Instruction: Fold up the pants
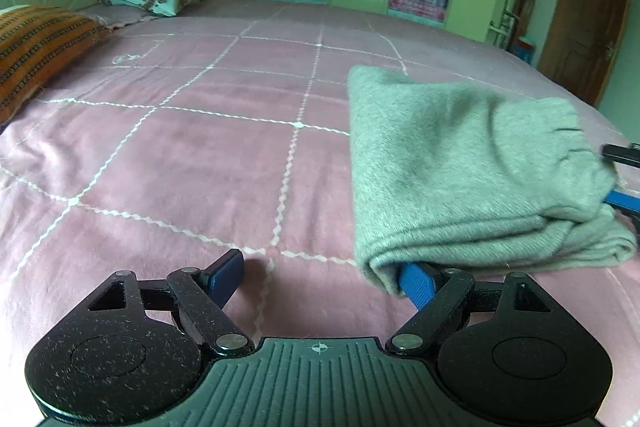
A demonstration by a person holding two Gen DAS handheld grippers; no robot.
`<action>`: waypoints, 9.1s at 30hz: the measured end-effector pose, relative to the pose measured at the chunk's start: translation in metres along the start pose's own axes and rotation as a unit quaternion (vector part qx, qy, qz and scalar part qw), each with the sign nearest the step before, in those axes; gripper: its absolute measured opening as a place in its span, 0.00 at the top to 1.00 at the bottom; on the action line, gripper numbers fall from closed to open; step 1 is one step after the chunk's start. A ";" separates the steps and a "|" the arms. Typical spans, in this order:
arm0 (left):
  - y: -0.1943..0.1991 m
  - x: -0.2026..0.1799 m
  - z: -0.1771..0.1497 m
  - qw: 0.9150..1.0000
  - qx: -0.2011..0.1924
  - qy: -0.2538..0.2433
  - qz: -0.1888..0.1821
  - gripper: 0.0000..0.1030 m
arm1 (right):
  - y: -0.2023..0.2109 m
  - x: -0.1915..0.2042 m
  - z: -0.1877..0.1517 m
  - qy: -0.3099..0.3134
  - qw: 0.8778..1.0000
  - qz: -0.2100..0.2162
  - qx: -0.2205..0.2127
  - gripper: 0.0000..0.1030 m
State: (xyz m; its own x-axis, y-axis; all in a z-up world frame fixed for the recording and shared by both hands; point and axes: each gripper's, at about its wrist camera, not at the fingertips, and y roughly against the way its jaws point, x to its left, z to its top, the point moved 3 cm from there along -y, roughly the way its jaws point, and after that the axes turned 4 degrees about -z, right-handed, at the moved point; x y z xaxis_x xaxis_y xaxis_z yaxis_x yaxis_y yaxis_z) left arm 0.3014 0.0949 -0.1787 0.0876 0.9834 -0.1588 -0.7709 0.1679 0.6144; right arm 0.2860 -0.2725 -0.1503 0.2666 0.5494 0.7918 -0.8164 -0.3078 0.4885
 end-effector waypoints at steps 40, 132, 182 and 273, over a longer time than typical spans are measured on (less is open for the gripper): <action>-0.013 -0.002 -0.003 0.999 -0.023 0.009 0.023 0.19 | -0.003 -0.002 0.000 0.023 0.999 -0.040 0.009 0.48; 0.067 0.025 -0.029 0.990 -0.043 0.138 -0.006 0.00 | 0.109 -0.027 0.013 0.202 0.974 -0.079 -0.067 0.29; -0.102 -0.006 0.075 0.932 0.096 0.169 -0.307 0.75 | -0.046 -0.034 0.075 0.101 0.977 0.044 0.185 0.62; 0.363 -0.148 -0.008 0.983 -0.173 -0.048 -0.040 0.00 | 0.328 0.121 -0.087 0.474 0.868 -0.063 -0.137 0.05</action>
State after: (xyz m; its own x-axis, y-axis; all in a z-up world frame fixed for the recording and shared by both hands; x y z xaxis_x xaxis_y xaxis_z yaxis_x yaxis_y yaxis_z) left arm 0.0030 0.0101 0.0616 0.2027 0.9729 -0.1115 -0.9264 0.2274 0.3002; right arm 0.0053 -0.2397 0.0737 -0.0719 0.9972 0.0180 -0.9371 -0.0738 0.3411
